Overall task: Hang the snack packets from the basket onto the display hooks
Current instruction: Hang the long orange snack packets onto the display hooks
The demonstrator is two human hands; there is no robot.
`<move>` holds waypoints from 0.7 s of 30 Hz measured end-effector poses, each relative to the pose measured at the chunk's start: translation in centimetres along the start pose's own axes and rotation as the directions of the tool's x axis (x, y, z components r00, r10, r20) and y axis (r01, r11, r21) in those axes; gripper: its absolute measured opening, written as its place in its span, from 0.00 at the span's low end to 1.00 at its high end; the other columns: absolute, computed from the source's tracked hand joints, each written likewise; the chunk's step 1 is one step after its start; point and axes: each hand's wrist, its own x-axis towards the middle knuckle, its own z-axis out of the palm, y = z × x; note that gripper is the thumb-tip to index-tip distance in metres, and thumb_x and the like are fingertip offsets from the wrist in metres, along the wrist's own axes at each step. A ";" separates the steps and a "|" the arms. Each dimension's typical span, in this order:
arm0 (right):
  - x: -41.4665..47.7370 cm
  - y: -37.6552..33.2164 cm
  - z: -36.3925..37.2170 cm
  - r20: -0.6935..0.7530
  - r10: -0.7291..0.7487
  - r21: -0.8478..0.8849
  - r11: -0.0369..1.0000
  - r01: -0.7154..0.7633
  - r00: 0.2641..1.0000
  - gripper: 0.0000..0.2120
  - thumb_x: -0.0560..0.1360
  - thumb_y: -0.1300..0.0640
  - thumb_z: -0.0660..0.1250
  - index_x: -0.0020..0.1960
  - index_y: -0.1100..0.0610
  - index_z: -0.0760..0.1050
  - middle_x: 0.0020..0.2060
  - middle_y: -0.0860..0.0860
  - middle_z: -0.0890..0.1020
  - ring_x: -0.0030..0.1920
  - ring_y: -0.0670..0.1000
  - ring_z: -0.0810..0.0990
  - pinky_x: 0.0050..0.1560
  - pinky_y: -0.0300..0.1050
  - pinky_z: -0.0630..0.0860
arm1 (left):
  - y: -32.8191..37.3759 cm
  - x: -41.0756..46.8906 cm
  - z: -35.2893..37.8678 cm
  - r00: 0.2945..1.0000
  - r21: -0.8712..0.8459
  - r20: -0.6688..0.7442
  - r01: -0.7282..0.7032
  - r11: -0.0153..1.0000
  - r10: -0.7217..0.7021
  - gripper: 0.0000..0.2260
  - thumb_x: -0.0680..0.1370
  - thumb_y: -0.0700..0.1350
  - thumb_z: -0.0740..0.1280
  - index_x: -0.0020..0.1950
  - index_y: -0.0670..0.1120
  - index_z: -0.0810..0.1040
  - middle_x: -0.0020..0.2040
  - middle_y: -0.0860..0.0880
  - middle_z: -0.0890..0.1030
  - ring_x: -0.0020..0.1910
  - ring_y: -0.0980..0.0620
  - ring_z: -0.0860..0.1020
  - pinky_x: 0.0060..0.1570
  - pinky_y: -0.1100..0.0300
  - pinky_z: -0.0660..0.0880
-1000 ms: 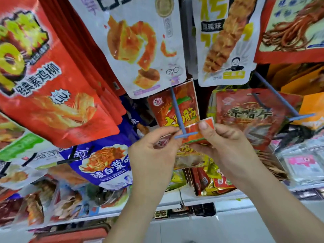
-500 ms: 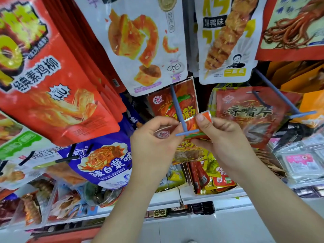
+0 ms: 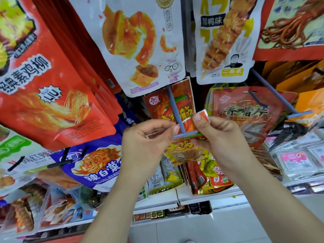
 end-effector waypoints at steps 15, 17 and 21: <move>0.8 0.2 0.1 -0.061 -0.010 0.041 0.999 0.012 0.998 0.06 0.76 0.57 0.68 0.45 0.60 0.79 0.38 0.54 0.85 0.39 0.53 0.84 0.45 0.52 0.83 | -1.7 1.4 0.1 0.972 -0.193 0.069 0.232 0.953 -0.223 0.07 0.73 0.42 0.70 0.40 0.53 0.85 0.41 0.51 0.85 0.41 0.55 0.82 0.34 0.65 0.77; 1.0 0.3 -0.3 -0.087 -0.025 0.049 0.998 0.029 0.996 0.03 0.76 0.62 0.67 0.47 0.56 0.74 0.36 0.54 0.82 0.39 0.53 0.83 0.42 0.53 0.83 | -2.3 1.6 0.2 0.970 -0.269 0.073 0.244 0.932 -0.233 0.06 0.71 0.41 0.70 0.44 0.52 0.83 0.46 0.46 0.85 0.46 0.48 0.83 0.39 0.57 0.80; 1.4 0.2 -1.0 -0.048 -0.109 -0.012 0.994 0.109 0.993 0.10 0.77 0.68 0.65 0.46 0.54 0.69 0.39 0.57 0.76 0.40 0.55 0.79 0.39 0.51 0.83 | -2.8 1.1 0.2 0.988 -0.208 -0.053 0.130 0.969 -0.143 0.11 0.75 0.31 0.67 0.45 0.48 0.72 0.46 0.37 0.79 0.44 0.47 0.81 0.32 0.65 0.77</move>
